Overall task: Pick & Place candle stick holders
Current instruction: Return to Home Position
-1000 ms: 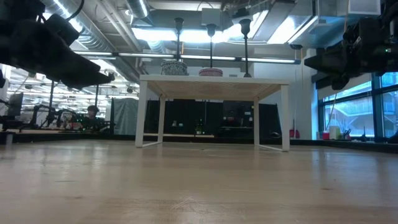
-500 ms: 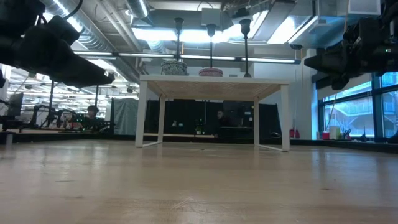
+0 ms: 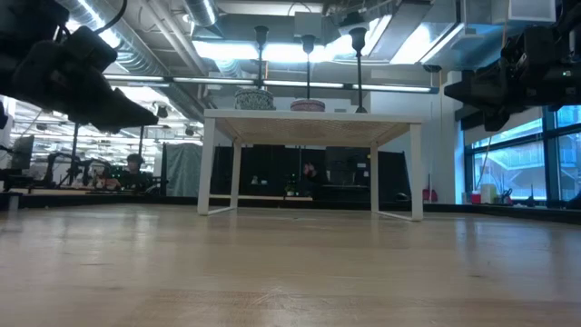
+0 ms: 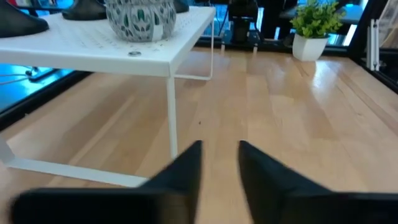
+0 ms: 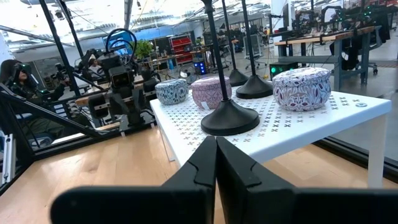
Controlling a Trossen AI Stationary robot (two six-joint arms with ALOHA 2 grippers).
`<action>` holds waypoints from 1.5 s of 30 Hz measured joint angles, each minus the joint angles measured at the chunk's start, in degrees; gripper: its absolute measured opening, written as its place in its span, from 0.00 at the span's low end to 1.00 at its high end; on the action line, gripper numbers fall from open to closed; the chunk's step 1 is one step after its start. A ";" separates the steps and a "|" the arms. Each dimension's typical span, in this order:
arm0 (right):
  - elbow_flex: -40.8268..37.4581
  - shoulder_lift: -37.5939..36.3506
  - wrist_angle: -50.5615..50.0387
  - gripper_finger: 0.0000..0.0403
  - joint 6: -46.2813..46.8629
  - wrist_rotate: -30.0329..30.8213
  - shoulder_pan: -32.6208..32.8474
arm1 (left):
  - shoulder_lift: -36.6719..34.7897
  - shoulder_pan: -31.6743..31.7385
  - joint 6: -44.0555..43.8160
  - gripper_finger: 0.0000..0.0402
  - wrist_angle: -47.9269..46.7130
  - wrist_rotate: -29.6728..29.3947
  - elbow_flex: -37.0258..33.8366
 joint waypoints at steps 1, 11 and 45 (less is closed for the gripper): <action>0.00 0.00 0.00 0.02 0.00 0.00 0.00 | 0.26 0.00 -0.03 0.20 0.00 0.01 -0.01; 0.00 0.00 0.00 0.02 0.00 0.00 0.00 | 0.95 0.00 -0.61 0.00 1.82 2.04 -0.01; 0.00 0.00 -0.02 0.02 0.00 0.00 0.00 | 0.95 0.00 -1.09 0.02 1.79 1.56 0.00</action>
